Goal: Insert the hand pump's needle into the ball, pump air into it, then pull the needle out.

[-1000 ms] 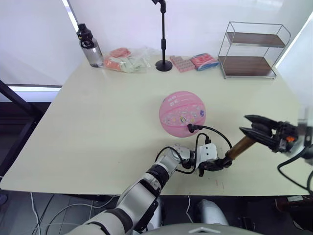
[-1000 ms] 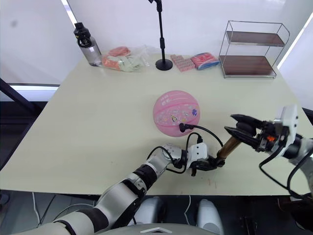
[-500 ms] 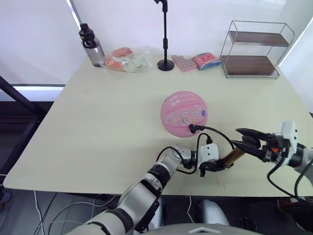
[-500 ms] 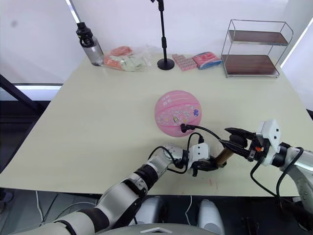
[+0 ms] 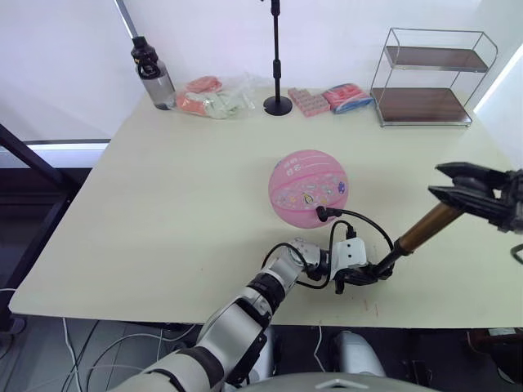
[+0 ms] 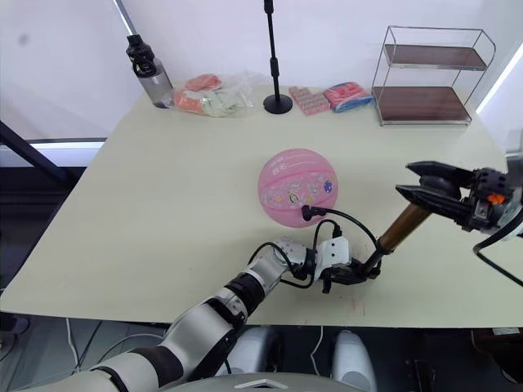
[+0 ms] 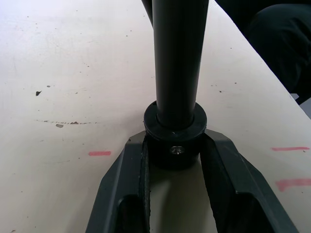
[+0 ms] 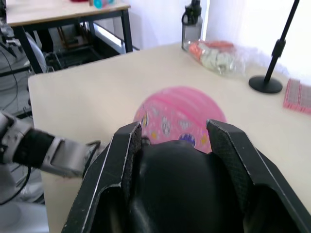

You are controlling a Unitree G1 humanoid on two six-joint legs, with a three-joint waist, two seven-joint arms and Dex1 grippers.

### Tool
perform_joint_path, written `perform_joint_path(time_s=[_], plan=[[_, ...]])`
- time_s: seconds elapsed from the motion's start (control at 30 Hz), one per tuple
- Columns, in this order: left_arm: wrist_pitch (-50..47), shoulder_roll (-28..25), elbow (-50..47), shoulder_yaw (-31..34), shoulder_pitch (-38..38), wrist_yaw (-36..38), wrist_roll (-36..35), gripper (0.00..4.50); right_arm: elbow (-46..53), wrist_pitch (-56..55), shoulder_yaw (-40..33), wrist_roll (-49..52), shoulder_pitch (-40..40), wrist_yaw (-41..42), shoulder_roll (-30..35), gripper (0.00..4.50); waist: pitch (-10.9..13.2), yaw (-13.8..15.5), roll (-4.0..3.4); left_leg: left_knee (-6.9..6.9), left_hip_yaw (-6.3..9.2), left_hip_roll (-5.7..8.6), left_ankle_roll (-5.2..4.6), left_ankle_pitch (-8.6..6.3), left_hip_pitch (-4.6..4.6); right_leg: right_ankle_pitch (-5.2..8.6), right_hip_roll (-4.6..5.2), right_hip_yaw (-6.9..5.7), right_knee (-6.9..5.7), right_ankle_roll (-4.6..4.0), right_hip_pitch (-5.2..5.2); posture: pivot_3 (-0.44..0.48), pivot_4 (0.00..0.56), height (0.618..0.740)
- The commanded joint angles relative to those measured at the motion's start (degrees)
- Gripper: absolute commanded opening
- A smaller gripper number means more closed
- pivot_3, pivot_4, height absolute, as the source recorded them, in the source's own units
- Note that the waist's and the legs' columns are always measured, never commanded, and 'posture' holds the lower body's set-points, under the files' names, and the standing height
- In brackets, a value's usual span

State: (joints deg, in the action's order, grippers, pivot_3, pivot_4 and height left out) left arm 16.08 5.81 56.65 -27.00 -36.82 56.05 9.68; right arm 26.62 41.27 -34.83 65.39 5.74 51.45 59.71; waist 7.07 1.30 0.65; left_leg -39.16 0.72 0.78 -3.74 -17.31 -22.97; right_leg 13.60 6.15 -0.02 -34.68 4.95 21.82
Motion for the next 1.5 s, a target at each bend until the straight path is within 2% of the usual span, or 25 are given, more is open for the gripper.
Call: perform_joint_path(time_s=[0.03, 0.1, 0.33, 0.4, 0.73, 0.9, 0.97, 1.0, 1.1, 1.13, 1.2, 1.33, 1.5], plan=[[-2.57, -2.08, 4.61, -1.78, 2.54, -0.15, 3.29, 1.07, 0.62, 0.27, -4.42, 4.7, 3.47, -2.96, -0.03, 1.63, 0.04, 0.04, 0.04, 0.0, 0.01, 0.0, 0.0, 0.0, -0.01, 0.0, 0.0, -0.01, 0.0, 0.0, 0.0, 0.0, 0.15, 0.74], [-2.57, -1.97, 4.7, -1.78, 2.5, -0.26, 3.3, 1.07, 1.57, 0.26, -3.15, 3.96, 2.95, -3.4, -1.28, 1.63, 0.04, 0.02, 0.03, 0.0, 0.01, 0.0, 0.0, 0.0, -0.04, -0.02, 0.0, 0.01, 0.0, 0.04, 0.02, 0.0, 0.15, 0.74], [-2.64, -1.81, 4.68, -1.74, 2.47, -0.52, 3.31, 1.07, 4.43, -5.47, 7.76, -9.66, -7.35, 1.38, -6.89, 1.63, -0.1, -0.2, 0.2, -0.01, 0.04, 0.0, 0.0, 0.0, 0.15, -0.11, -0.03, -0.04, 0.0, 0.2, -0.13, 0.0, 0.15, 0.74], [-2.75, -1.77, 4.67, -1.64, 2.42, -0.64, 3.24, 1.07, 3.14, -7.44, 11.03, -12.65, -9.62, 1.86, -9.32, 1.63, -0.35, -0.35, 0.54, -0.02, 0.05, -0.01, 0.0, 0.0, 0.21, 0.0, -0.02, -0.03, -0.03, 0.01, -0.16, 0.0, 0.15, 0.74], [-2.13, -2.37, 2.94, -0.94, 2.27, -0.67, 2.61, 1.07, -11.16, -24.61, 28.32, -34.48, -13.94, 5.36, -16.78, 1.63, -1.0, -0.46, 1.01, -0.03, 0.2, -0.03, 0.02, 0.01, 0.27, 0.02, -0.06, -0.08, -0.06, -0.04, -0.21, 0.0, 0.15, 0.74], [-2.39, -3.14, 0.68, -0.19, 2.73, 0.08, 1.58, 1.07, -13.89, -29.55, 31.15, -38.09, -13.41, 4.95, -19.55, 1.63, -1.07, -0.58, 0.87, -0.02, 0.27, -0.03, 0.04, 0.0, 0.3, 0.02, -0.09, -0.06, -0.07, -0.06, -0.2, 0.0, 0.15, 0.74], [-3.41, -3.27, -1.01, 0.84, 2.95, 1.09, 0.08, 2.08, -13.82, -30.5, 31.52, -38.3, -13.62, 4.72, -20.29, 1.63, -1.06, -0.63, 0.87, -0.01, 0.29, -0.03, 0.04, 0.0, 0.32, 0.04, -0.11, -0.05, -0.08, -0.08, -0.2, 0.0, 0.15, 0.74], [-3.78, -3.28, -1.63, 1.21, 3.05, 1.51, -0.45, 2.37, -13.81, -30.78, 31.64, -38.39, -13.7, 4.71, -20.42, 1.63, -1.06, -0.63, 0.85, -0.01, 0.33, -0.03, 0.05, 0.0, 0.32, 0.04, -0.13, -0.06, -0.08, -0.09, -0.2, 0.0, 0.15, 0.74], [-4.49, -4.01, -7.12, 2.7, 4.23, 2.99, -3.02, 3.67, -13.12, -31.53, 31.68, -38.36, -14.14, 4.46, -20.9, 1.63, -0.99, -0.64, 0.75, -0.01, 0.34, -0.03, 0.08, 0.03, 0.32, 0.03, -0.12, -0.03, -0.1, -0.13, -0.2, 0.0, 0.15, 0.74], [-4.73, -4.37, -8.99, 2.99, 4.69, 3.3, -3.65, 4.31, -12.95, -31.72, 31.65, -38.32, -14.2, 4.39, -21.03, 1.63, -0.98, -0.63, 0.73, -0.01, 0.34, -0.03, 0.09, 0.03, 0.33, 0.01, -0.12, -0.01, -0.11, -0.15, -0.19, 0.0, 0.15, 0.74], [-5.62, -5.87, -13.94, 3.35, 5.86, 4.82, -4.85, 4.5, -12.72, -32.05, 31.43, -38.02, -14.19, 4.33, -21.31, 1.63, -0.92, -0.64, 0.62, -0.01, 0.34, -0.03, 0.11, 0.05, 0.33, 0.0, -0.12, -0.01, -0.12, -0.17, -0.19, 0.0, 0.15, 0.74], [-8.58, -9.32, -25.05, 4.0, 8.72, 7.6, -7.79, 4.5, -12.43, -32.36, 31.12, -37.96, -14.49, 4.51, -21.22, 1.63, -0.74, -0.51, 0.29, -0.01, 0.38, -0.03, 0.12, 0.06, 0.36, -0.01, -0.1, -0.03, -0.14, -0.2, -0.15, 0.0, 0.15, 0.74], [-14.35, -16.04, -41.95, 5.78, 13.44, 12.21, -13.37, 4.5, -12.05, -33.29, 30.73, -38.33, -14.26, 4.32, -21.09, 1.63, -0.55, -0.49, 0.05, 0.03, 0.39, -0.01, 0.14, 0.05, 0.26, -0.01, -0.07, -0.05, -0.07, -0.2, -0.1, 0.0, 0.15, 0.74]])
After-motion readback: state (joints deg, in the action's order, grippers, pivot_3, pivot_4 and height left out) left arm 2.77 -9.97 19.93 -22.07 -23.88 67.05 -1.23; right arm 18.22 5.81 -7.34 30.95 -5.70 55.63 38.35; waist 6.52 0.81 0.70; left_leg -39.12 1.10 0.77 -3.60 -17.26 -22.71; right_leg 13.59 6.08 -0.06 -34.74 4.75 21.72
